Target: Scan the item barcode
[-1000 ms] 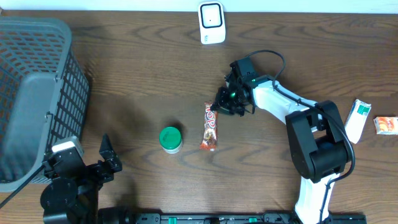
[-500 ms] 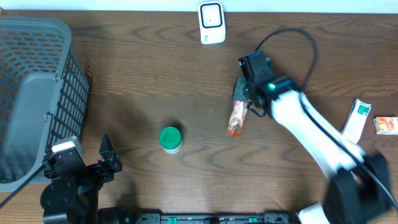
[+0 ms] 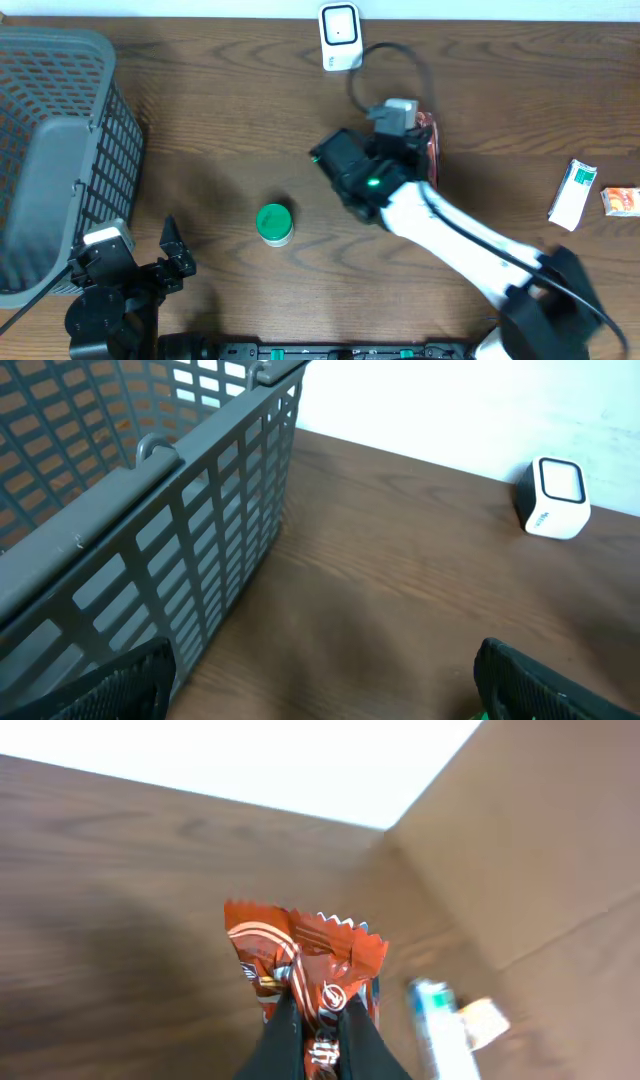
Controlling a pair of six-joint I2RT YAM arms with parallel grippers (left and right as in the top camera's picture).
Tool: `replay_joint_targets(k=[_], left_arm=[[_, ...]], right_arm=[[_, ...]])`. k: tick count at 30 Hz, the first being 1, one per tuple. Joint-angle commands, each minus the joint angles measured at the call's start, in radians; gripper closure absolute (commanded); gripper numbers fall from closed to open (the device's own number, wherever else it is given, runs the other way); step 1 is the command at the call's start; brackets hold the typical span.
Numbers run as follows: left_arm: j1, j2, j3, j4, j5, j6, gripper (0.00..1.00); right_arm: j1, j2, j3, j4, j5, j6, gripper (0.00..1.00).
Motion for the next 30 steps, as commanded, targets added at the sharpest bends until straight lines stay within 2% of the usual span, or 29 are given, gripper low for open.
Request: replay_joint_targets(k=[1, 7, 10, 12, 14, 16, 19, 24, 26, 28, 29, 30], left_arm=[[0.005, -0.001, 0.002, 0.003, -0.008, -0.005, 0.04], [0.005, -0.001, 0.002, 0.003, -0.008, -0.005, 0.04], [0.005, -0.001, 0.002, 0.003, -0.008, -0.005, 0.04], [0.005, -0.001, 0.002, 0.003, -0.008, -0.005, 0.04], [0.005, -0.001, 0.002, 0.003, -0.008, -0.005, 0.04], [0.005, -0.001, 0.002, 0.003, -0.008, -0.005, 0.04], [0.005, -0.001, 0.002, 0.003, -0.008, -0.005, 0.04], [0.005, -0.001, 0.002, 0.003, -0.008, -0.005, 0.04], [0.005, -0.001, 0.002, 0.003, -0.008, -0.005, 0.04], [0.005, -0.001, 0.002, 0.003, -0.008, -0.005, 0.04], [0.005, -0.001, 0.002, 0.003, -0.008, -0.005, 0.04], [0.005, -0.001, 0.002, 0.003, -0.008, -0.005, 0.04]], right_arm=[[0.01, 0.103, -0.011, 0.006, 0.241, 0.01, 0.98], [0.119, 0.271, -0.011, 0.033, 0.192, 0.011, 0.99], [0.192, 0.293, -0.011, 0.034, 0.069, 0.011, 0.93], [0.235, 0.293, -0.011, 0.041, -0.02, 0.011, 0.79], [0.267, 0.293, -0.011, 0.056, -0.068, 0.011, 0.58], [0.29, 0.292, -0.01, 0.07, -0.103, 0.011, 0.43], [0.3, 0.283, 0.0, 0.067, -0.161, 0.011, 0.3], [0.274, 0.222, 0.039, 0.043, -0.337, 0.011, 0.25], [0.252, 0.177, 0.054, 0.036, -0.45, 0.011, 0.24], [0.205, 0.098, 0.063, 0.035, -0.667, 0.011, 0.22], [0.18, 0.069, 0.063, 0.034, -0.75, 0.011, 0.26], [0.153, 0.043, 0.063, 0.027, -0.825, 0.011, 0.36]])
